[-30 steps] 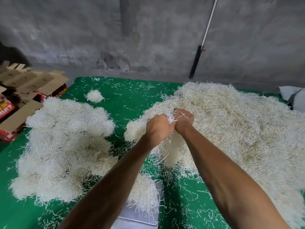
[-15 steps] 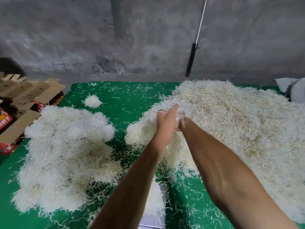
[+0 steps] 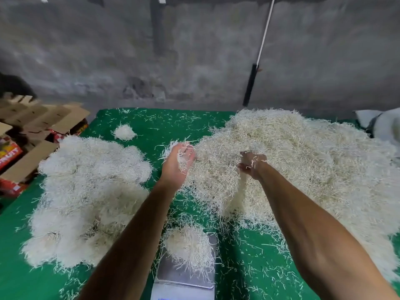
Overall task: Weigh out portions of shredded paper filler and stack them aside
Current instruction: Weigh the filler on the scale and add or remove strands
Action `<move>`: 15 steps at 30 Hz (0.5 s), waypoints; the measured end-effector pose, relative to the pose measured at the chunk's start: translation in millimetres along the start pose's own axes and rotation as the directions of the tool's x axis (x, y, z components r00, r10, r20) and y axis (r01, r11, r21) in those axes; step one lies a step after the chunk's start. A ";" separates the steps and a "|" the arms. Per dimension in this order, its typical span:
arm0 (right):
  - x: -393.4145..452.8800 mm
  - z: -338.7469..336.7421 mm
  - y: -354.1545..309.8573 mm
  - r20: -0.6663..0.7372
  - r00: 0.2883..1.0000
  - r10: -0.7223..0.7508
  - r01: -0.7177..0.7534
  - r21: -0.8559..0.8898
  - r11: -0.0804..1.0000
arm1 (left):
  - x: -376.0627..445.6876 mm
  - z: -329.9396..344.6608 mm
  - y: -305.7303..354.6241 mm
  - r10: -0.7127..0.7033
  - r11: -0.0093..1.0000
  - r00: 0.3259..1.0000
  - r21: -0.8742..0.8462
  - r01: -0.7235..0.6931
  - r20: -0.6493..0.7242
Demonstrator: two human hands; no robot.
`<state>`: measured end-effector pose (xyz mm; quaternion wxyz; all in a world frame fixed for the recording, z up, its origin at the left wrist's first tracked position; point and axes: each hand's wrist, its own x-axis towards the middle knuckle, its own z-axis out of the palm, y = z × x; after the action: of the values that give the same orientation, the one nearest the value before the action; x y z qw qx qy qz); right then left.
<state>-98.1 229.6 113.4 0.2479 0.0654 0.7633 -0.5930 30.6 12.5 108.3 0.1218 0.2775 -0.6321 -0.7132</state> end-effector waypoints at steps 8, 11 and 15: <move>-47.3 18.1 -6.6 -0.064 0.935 -0.350 0.158 -0.807 0.570 | -45.5 -1.3 9.1 -0.103 0.993 0.994 -0.057 0.104 0.020; -61.9 17.1 -2.3 -0.170 0.841 -0.513 0.095 -0.888 0.451 | -56.9 -6.9 -1.6 -0.156 0.986 0.979 -0.039 0.162 0.128; -75.1 -2.1 25.2 -0.335 0.823 -0.459 0.011 -0.798 0.603 | -72.7 -27.0 -26.9 -0.083 0.894 0.990 0.448 0.024 0.111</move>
<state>-23.6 253.4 126.1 -0.0431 0.0027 0.9787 -0.2005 109.6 32.7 98.5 -0.0052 0.2692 -0.7770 -0.5691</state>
